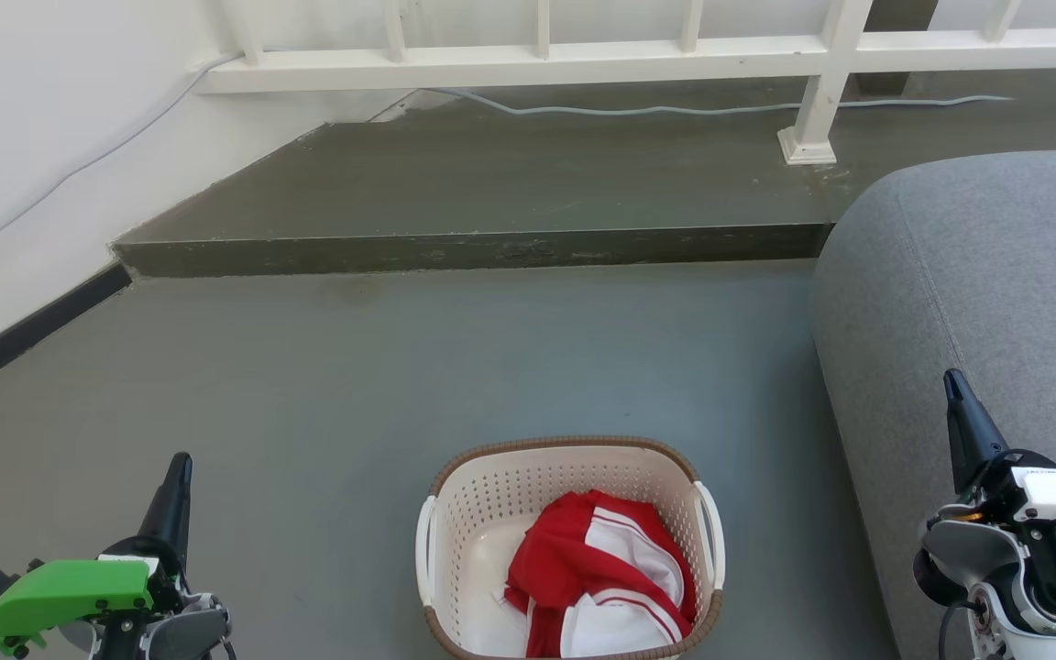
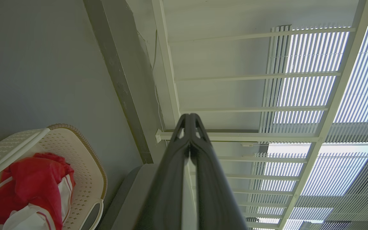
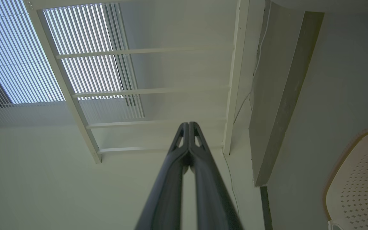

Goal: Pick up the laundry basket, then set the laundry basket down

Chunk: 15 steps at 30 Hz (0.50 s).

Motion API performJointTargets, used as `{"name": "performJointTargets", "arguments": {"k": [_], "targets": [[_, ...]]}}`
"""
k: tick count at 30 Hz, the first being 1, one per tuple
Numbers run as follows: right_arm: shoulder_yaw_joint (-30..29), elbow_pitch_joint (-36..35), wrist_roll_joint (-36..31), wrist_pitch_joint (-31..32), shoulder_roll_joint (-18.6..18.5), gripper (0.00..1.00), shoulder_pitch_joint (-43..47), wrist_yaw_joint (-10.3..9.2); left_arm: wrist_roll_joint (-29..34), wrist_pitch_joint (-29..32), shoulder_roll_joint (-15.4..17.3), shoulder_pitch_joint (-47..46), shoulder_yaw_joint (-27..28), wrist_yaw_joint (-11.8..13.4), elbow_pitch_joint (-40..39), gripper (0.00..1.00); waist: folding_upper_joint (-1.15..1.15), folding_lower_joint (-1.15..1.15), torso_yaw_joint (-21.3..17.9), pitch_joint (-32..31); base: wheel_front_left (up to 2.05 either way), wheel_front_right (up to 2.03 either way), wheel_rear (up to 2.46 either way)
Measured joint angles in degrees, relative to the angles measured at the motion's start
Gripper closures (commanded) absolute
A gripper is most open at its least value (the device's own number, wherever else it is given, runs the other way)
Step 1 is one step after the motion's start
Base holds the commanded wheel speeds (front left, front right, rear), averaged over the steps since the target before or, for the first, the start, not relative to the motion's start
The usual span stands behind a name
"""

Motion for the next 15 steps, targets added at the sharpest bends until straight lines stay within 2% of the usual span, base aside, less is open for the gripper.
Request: {"name": "performJointTargets", "arguments": {"k": [15], "targets": [[-0.03, 0.1, 0.0, 0.24, 0.02, 1.0, -0.01, 0.15, 0.0, 0.23, -0.01, -0.01, 0.04, 0.0, 0.14, 1.0, 0.0, 0.0, 0.0, 0.0, 0.0, 0.0, 0.0]]}}
